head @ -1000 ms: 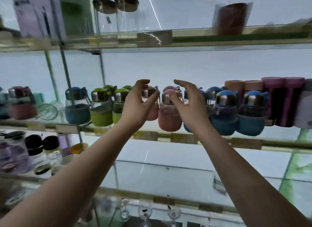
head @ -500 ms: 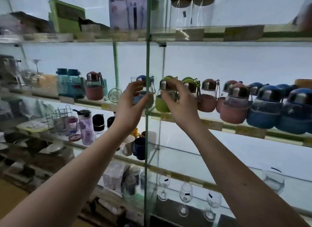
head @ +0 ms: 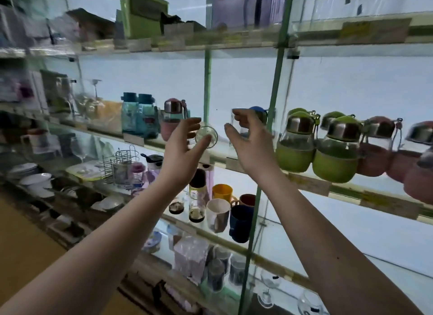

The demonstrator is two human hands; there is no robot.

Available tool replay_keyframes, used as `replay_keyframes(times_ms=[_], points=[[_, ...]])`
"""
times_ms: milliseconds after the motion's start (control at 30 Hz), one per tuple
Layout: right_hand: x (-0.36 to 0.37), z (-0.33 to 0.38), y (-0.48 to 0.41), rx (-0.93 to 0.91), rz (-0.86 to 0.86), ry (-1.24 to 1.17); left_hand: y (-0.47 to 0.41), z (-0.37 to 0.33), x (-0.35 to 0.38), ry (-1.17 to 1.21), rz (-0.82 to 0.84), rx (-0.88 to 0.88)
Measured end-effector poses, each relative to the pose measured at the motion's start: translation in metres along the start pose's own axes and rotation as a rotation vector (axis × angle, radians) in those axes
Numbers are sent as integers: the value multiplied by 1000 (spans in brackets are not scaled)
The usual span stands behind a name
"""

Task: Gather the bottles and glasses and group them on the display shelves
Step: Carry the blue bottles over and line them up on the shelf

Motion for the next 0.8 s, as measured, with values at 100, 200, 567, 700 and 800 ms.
replay_keyframes(times_ms=[100, 200, 567, 700, 800], points=[[26, -20, -22, 11, -50, -49, -39, 19, -4, -43, 34, -9], [54, -40, -44, 8, -75, -73, -77, 39, -8, -40, 39, -18], [128, -81, -88, 32, -54, -11, -159, 92, -32, -425, -22, 161], [146, -87, -102, 37, -79, 67, -190, 106, -36, -527, -36, 221], [161, -90, -108, 41, -112, 146, -215, 119, -39, -565, -16, 309]])
Point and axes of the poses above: each hand's wrist, its own y-axis away from the middle knuckle, its own x-axis out of the palm, z = x × y, the point moved 2 cm from there along -y, towards the middle knuckle, and after that the axes turned 11 degrees about -x, right-handed, at the moved point
